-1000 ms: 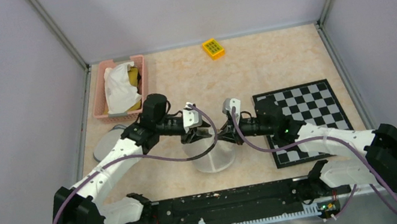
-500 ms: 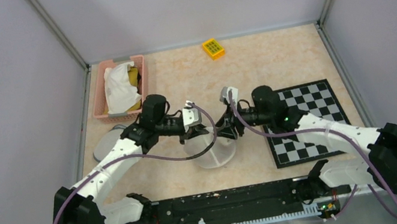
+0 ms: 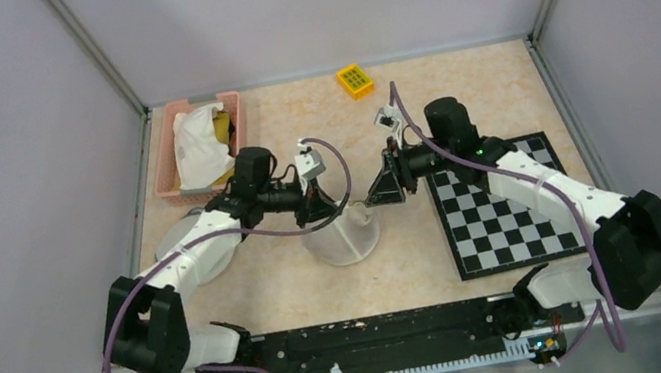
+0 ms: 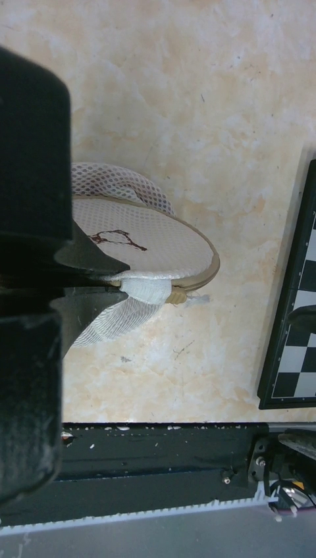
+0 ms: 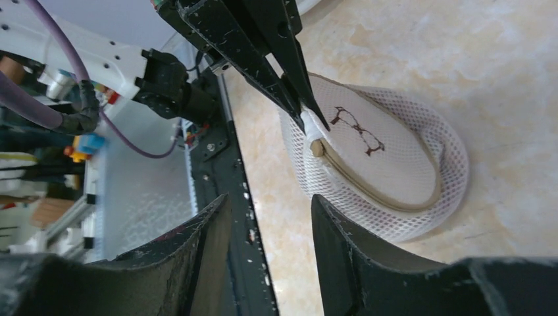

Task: Unzip the laundry bag and remove the bra
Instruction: Unzip the laundry bag at the center of the board.

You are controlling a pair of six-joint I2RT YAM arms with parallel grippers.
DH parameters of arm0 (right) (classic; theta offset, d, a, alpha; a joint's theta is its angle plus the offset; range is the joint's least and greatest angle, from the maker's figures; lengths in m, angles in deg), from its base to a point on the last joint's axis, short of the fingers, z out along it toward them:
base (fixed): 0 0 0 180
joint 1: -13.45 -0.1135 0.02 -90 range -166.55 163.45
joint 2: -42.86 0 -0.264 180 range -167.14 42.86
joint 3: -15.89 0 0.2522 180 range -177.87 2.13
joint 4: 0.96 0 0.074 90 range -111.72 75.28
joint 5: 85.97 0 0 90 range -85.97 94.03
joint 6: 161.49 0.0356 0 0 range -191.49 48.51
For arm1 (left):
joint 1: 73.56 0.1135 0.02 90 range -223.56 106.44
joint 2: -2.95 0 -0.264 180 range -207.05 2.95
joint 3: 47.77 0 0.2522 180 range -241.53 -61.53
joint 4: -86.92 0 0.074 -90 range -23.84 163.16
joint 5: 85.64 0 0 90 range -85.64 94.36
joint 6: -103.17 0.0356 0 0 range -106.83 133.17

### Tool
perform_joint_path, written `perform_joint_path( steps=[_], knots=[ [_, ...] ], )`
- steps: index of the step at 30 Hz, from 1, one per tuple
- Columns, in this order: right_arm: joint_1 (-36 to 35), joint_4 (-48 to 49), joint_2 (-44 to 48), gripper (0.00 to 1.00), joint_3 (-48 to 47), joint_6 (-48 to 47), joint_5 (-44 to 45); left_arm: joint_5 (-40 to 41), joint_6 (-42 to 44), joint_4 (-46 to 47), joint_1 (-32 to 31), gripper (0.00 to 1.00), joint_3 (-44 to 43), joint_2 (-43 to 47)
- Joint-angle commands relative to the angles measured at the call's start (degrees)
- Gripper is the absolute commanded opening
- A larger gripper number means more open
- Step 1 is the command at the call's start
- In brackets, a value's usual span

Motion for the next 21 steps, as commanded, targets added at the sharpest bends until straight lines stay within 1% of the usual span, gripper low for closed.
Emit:
perform_joint_path(
  steps=[1,3,7,9,13,18,21],
  knots=[
    [0.54,5.24,-1.82,0.47,-1.23,10.89,-5.58,-3.22,-5.27,0.66,0.17,0.00,-4.59,-3.30],
    [0.62,8.40,-2.29,0.45,0.18,14.30,-5.80,-4.93,-4.97,-1.55,0.26,0.00,-6.49,-4.69],
    [0.62,15.84,-2.82,0.43,3.25,21.17,-5.64,-5.24,-6.80,1.12,0.25,0.00,-6.95,-4.44],
    [0.62,18.57,-2.95,0.42,4.27,23.12,-5.08,-6.20,-6.77,1.55,0.25,0.00,-7.24,-4.07],
    [0.62,18.50,-3.43,0.38,4.68,23.47,-3.64,-7.33,-7.25,1.44,0.25,0.00,-7.48,-3.47],
    [0.67,18.98,-4.86,0.33,5.02,24.75,-2.20,-8.34,-8.84,4.10,0.25,0.00,-5.15,-2.11],
    [0.70,18.60,-5.18,0.33,4.95,24.80,-1.95,-8.41,-9.08,4.20,0.25,0.00,-4.53,-1.25]
  ],
)
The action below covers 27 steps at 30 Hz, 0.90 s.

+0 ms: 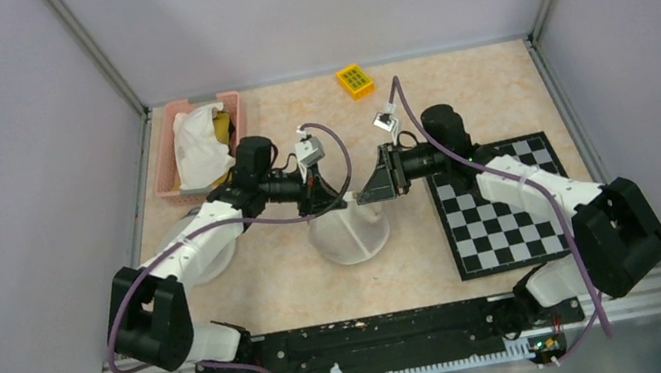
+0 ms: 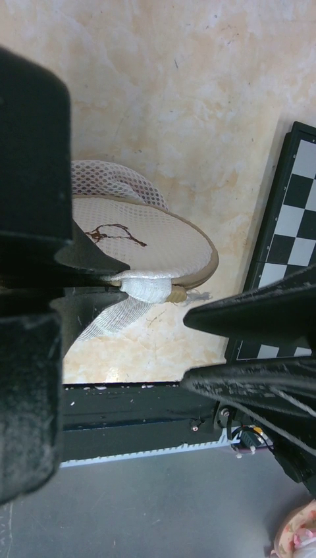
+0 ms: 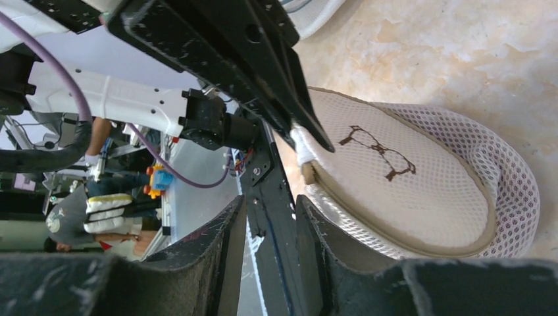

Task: Unzip the laundry bag and remove the bra
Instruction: Unzip the laundry bag at the center of the board.

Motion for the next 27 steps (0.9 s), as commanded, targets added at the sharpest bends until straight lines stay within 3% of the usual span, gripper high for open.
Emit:
perform_joint_path(
  steps=[1,27],
  knots=[
    [0.40,2.52,-0.47,0.32,0.05,1.69,1.01,-2.84,-1.75,3.64,0.19,0.00,0.97,3.29],
    [0.24,6.04,-2.71,0.28,-0.48,4.08,-0.34,-4.14,2.77,1.08,-2.43,0.00,0.18,2.83]
  ],
)
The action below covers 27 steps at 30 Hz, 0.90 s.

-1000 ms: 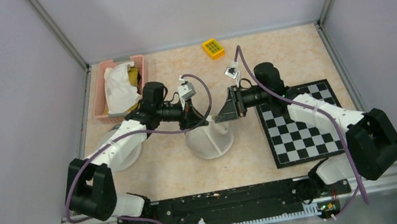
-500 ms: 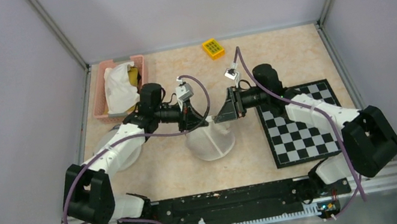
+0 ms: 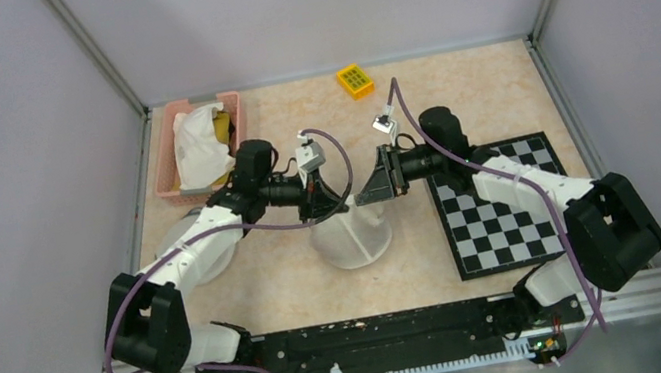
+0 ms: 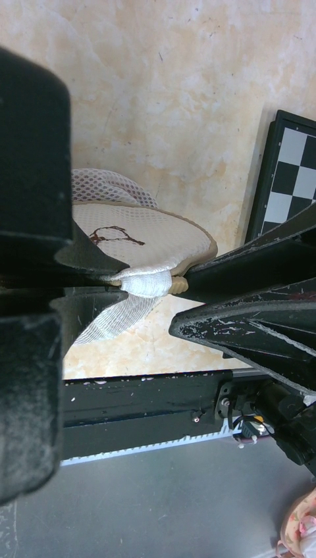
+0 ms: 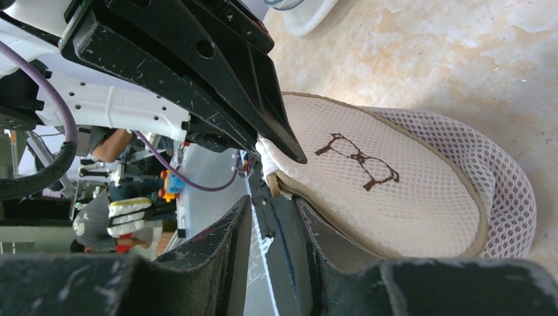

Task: Unzip the laundry bag and remove the bra
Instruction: Unzip the laundry bag at the center of the board.

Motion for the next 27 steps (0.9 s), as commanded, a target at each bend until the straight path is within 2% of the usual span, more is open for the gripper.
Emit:
perform_joint_path(
  steps=[1,17,27],
  knots=[
    [-0.03,3.29,-0.62,0.28,-1.38,0.26,0.23,-2.66,2.32,-0.79,-1.74,0.00,-1.84,0.42],
    [-1.04,1.34,-2.85,0.28,-2.11,0.24,2.02,-1.89,6.88,-4.93,-4.04,0.00,-4.61,-1.07],
    [-1.04,1.96,-4.34,0.35,-1.24,1.84,2.15,-7.20,10.08,-6.66,-4.27,0.00,-4.99,-0.82]
  ],
)
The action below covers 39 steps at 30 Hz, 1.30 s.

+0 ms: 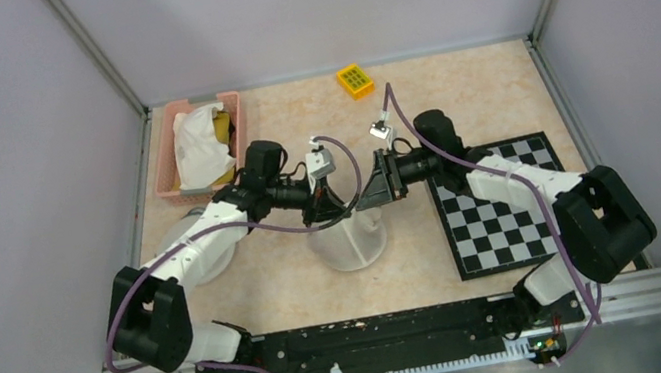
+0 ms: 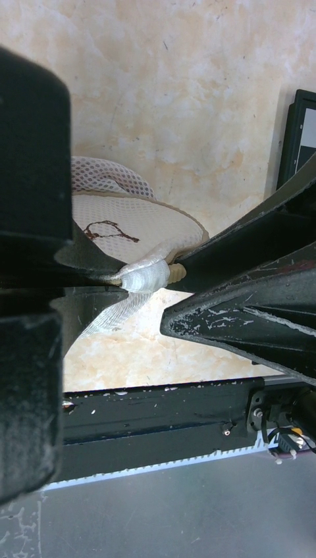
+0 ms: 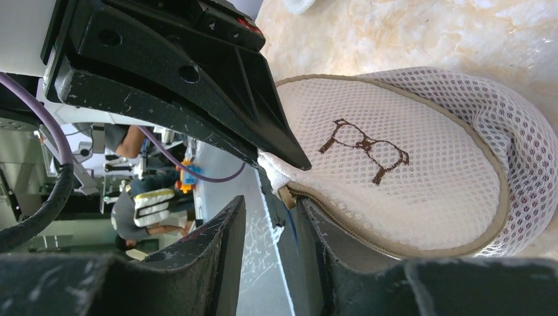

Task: Unzip the laundry bag and remove the bra
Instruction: Unzip the laundry bag at the center of the board.

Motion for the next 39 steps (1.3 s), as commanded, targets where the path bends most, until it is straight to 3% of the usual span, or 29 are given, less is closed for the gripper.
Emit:
perform_joint_path(
  steps=[1,18,22,25,39],
  knots=[
    [-0.43,2.82,-1.45,0.35,-1.17,0.22,3.28,-10.64,2.52,0.14,-1.87,0.00,-2.85,0.80],
    [-2.02,0.93,-1.18,0.27,-2.29,-4.01,2.94,-9.07,7.79,-5.11,-5.54,0.00,-6.04,-2.09],
    [-2.10,-0.28,-1.17,0.16,-2.46,-4.92,3.08,-8.27,7.64,-5.01,-5.66,0.00,-5.82,-2.15],
    [-1.97,-2.00,-0.87,0.01,-2.53,-6.05,3.55,-6.78,7.09,-4.68,-5.48,0.00,-5.20,-1.66],
    [2.53,-3.78,0.56,0.00,0.98,-8.68,7.77,-3.96,2.28,1.26,2.68,0.00,0.17,1.58]
  ],
)
